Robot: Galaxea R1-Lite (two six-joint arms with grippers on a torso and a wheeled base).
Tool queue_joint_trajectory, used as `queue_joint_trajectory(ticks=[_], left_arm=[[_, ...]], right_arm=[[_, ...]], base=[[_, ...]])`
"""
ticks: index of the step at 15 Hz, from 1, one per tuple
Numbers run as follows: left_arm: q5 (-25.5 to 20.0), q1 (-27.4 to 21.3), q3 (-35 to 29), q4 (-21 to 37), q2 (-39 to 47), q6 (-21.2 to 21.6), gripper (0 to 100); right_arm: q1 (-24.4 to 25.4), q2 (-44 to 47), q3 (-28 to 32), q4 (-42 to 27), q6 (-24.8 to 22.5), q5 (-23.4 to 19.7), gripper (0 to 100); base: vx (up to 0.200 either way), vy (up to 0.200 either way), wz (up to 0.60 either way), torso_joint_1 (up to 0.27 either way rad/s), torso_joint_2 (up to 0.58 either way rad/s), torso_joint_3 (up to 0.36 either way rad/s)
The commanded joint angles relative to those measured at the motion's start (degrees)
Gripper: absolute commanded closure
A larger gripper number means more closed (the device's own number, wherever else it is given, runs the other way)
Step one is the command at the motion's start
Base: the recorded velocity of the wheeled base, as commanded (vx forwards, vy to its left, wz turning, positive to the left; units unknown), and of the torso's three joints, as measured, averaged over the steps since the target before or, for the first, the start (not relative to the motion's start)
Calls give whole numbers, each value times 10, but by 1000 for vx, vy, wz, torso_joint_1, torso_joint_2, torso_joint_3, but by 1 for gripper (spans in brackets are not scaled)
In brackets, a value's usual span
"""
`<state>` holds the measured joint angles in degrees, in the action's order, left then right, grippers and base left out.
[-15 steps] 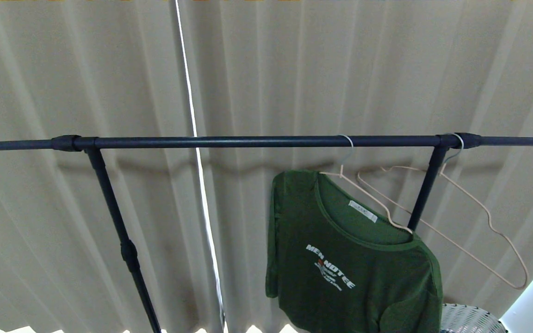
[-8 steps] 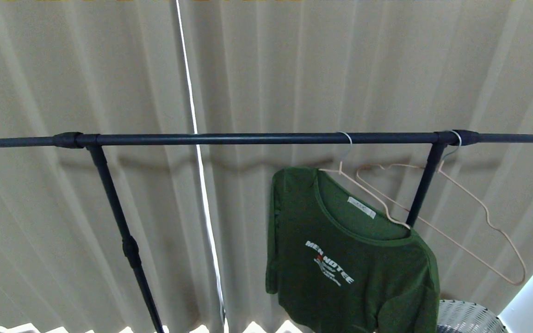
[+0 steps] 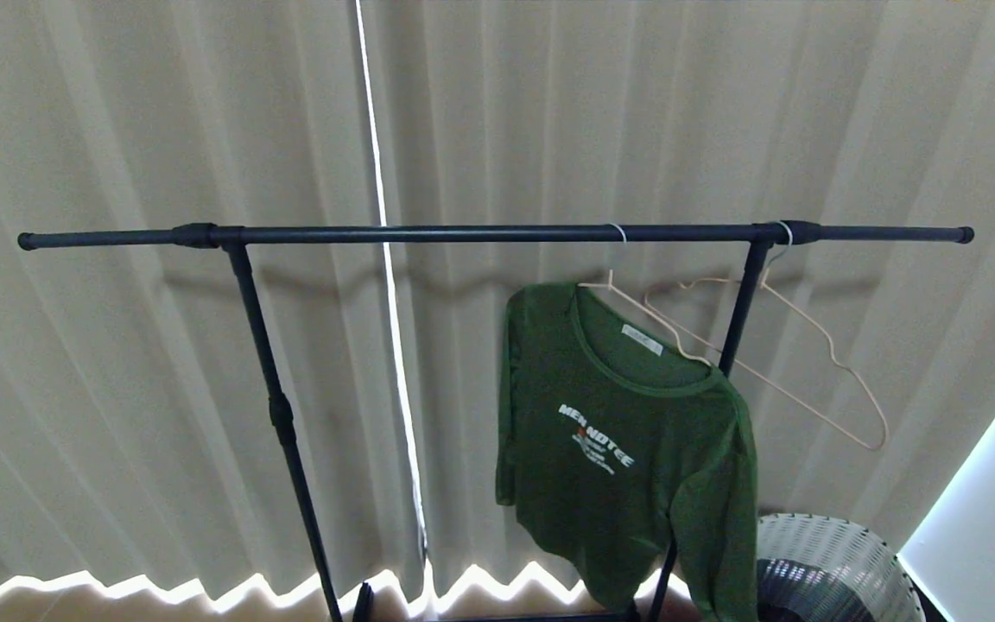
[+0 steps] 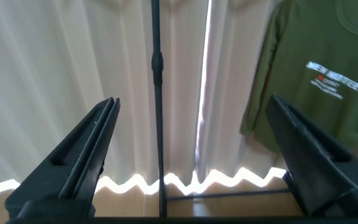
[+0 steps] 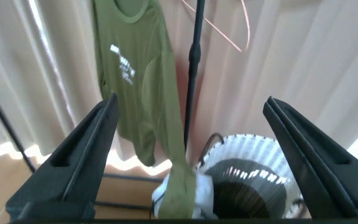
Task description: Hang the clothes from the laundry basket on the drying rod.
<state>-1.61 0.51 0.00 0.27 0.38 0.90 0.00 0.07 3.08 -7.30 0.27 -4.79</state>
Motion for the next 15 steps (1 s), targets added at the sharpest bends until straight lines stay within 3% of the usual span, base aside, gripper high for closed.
queue_joint_trajectory(ticks=[1, 15], left_arm=[[0, 0, 0, 0, 1, -3, 0], [0, 0, 0, 0, 1, -5, 0]], right_arm=[[0, -1, 0, 0, 0, 0, 0], [0, -1, 0, 0, 1, 0, 0]], base=[[-200, 0, 0, 2, -2, -2], [0, 0, 0, 0, 0, 0]])
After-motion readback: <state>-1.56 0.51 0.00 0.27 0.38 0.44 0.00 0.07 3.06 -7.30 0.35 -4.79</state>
